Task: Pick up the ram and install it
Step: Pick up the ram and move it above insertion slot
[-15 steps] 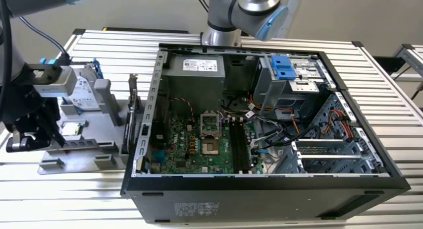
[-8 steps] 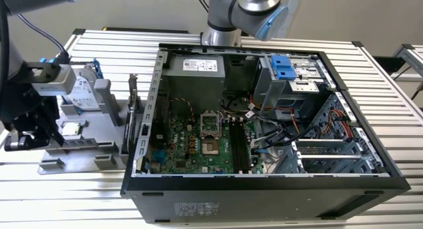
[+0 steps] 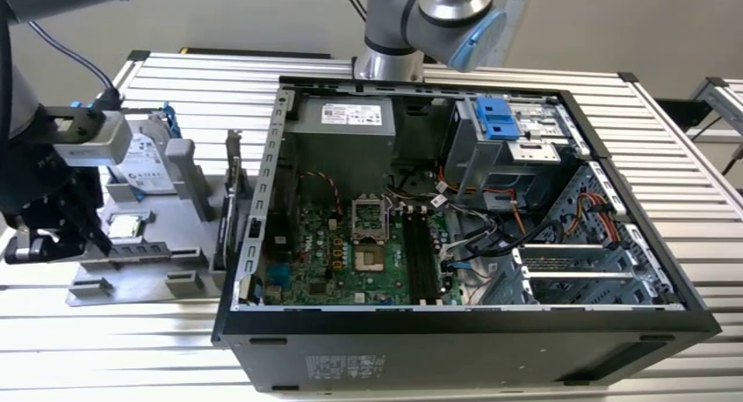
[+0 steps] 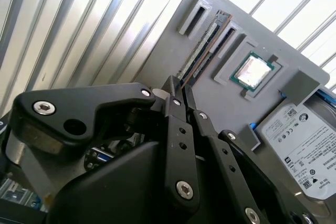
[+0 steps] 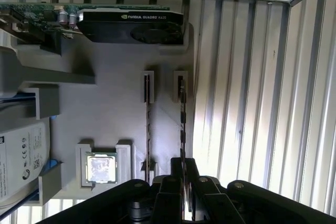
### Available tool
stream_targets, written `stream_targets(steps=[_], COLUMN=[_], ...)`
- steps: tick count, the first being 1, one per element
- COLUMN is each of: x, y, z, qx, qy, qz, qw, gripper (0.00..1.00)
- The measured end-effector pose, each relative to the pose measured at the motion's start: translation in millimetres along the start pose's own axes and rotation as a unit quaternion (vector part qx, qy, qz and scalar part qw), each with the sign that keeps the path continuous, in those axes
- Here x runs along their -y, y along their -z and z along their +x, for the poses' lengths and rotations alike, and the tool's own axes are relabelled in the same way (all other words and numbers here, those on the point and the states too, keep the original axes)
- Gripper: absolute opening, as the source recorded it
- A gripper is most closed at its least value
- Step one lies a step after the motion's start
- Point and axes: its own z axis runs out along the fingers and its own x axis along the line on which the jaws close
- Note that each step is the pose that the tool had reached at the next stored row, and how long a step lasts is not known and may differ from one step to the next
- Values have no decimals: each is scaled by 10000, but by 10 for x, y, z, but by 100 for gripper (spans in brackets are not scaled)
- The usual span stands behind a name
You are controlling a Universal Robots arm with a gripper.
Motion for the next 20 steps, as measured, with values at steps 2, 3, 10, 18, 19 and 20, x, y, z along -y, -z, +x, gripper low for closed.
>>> stream_targets(steps=[2,3,10,18,19,20], x=[0,0,0,0,0,0], y=[6,9,31,66,73,80], z=[0,0,0,0,0,0], qx=[0,0,0,1,1,1], qy=[-9,-14,-46,-127,-131,-132], qz=[0,0,0,1,0,0], qw=[10000,10000,10000,9999,9999,9999], gripper=[0,0,0,0,0,0])
